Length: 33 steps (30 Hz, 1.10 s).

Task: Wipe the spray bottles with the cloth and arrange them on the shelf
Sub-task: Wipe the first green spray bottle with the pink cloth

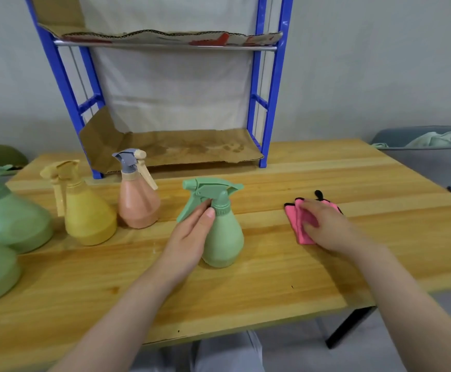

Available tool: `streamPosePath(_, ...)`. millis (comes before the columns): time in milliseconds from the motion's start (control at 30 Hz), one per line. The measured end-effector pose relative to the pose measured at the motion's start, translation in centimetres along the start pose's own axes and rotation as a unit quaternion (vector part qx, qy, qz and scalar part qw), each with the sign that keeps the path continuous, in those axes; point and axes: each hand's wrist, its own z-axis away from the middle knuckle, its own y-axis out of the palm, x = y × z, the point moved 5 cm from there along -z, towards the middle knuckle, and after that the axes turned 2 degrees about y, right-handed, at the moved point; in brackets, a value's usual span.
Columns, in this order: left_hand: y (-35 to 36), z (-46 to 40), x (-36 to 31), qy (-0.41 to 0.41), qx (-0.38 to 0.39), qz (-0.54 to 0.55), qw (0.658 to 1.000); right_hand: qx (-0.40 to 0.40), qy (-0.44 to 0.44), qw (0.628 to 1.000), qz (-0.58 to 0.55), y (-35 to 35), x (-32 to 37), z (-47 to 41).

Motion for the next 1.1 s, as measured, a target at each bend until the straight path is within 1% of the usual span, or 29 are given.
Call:
streamPosePath(67, -0.3, 0.1, 0.2, -0.011, 0.004, 0.005, 1.000, 0.027, 0.016, 0.999, -0.017, 0.0, -0.2, 0.1)
streamPosePath(100, -0.3, 0.1, 0.2, -0.011, 0.000, 0.008, 1.000, 0.023, 0.015, 0.999, -0.022, 0.1, -0.4, 0.1)
streamPosePath(200, 0.0, 0.3, -0.3, 0.003, -0.015, 0.022, 1.000, -0.027, 0.005, 0.999, -0.044, -0.1, -0.6, 0.2)
streamPosePath(333, 0.4, 0.5, -1.3, 0.041, 0.019, -0.023, 0.999, -0.118, -0.038, 0.992, -0.024, 0.3, -0.2, 1.1)
streamPosePath(400, 0.5, 0.3, -1.6, 0.055, 0.033, -0.034, 0.997, -0.142, -0.048, 0.989, -0.017, 0.4, -0.3, 1.4)
streamPosePath(467, 0.7, 0.3, -1.7, 0.066, 0.048, -0.036, 0.996, -0.140, -0.021, 0.988, -0.062, 0.1, -0.5, 1.6)
streamPosePath(500, 0.8, 0.3, -1.7, 0.069, 0.054, -0.034, 0.996, -0.135, -0.002, 0.985, -0.103, 0.0, -0.6, 1.6)
streamPosePath(567, 0.8, 0.2, -1.8, 0.065, 0.057, -0.028, 0.996, -0.144, 0.016, 0.969, -0.202, -0.6, -0.1, 1.9)
streamPosePath(633, 0.9, 0.1, -2.0, 0.061, 0.061, -0.025, 0.996, -0.144, 0.009, 0.933, -0.329, -0.9, 1.3, 2.4)
streamPosePath(700, 0.8, -0.2, -2.1, 0.056, 0.061, -0.030, 0.996, -0.116, 0.015, 0.880, -0.460, -0.5, 3.0, 2.8)
streamPosePath(767, 0.6, -0.6, -2.3, 0.051, 0.062, -0.024, 0.996, -0.103, 0.035, 0.818, -0.564, 0.2, 4.6, 2.8)
streamPosePath(800, 0.5, -0.8, -2.4, 0.053, 0.064, -0.020, 0.996, -0.095, 0.042, 0.779, -0.619, 0.6, 5.5, 2.7)
streamPosePath(833, 0.4, -1.1, -2.5, 0.057, 0.064, -0.018, 0.996, -0.086, 0.047, 0.742, -0.664, 1.1, 6.2, 2.4)
streamPosePath(867, 0.3, -1.4, -2.7, 0.062, 0.064, -0.017, 0.996, -0.076, 0.049, 0.712, -0.696, 1.3, 7.3, 2.3)
streamPosePath(933, -0.1, -2.3, -3.2, 0.074, 0.059, -0.017, 0.995, -0.060, 0.036, 0.683, -0.727, 1.5, 9.6, 1.7)
streamPosePath(1033, -0.9, -4.4, -3.7, 0.101, 0.032, -0.032, 0.994, -0.022, -0.026, 0.631, -0.775, 1.2, 13.3, 0.2)
streamPosePath(1067, -1.1, -5.2, -3.7, 0.107, 0.022, -0.027, 0.994, -0.014, -0.053, 0.623, -0.780, 1.0, 14.4, -0.4)
streamPosePath(1100, -1.3, -5.9, -3.5, 0.109, 0.009, -0.014, 0.994, -0.019, -0.080, 0.632, -0.771, 0.9, 15.3, -1.1)
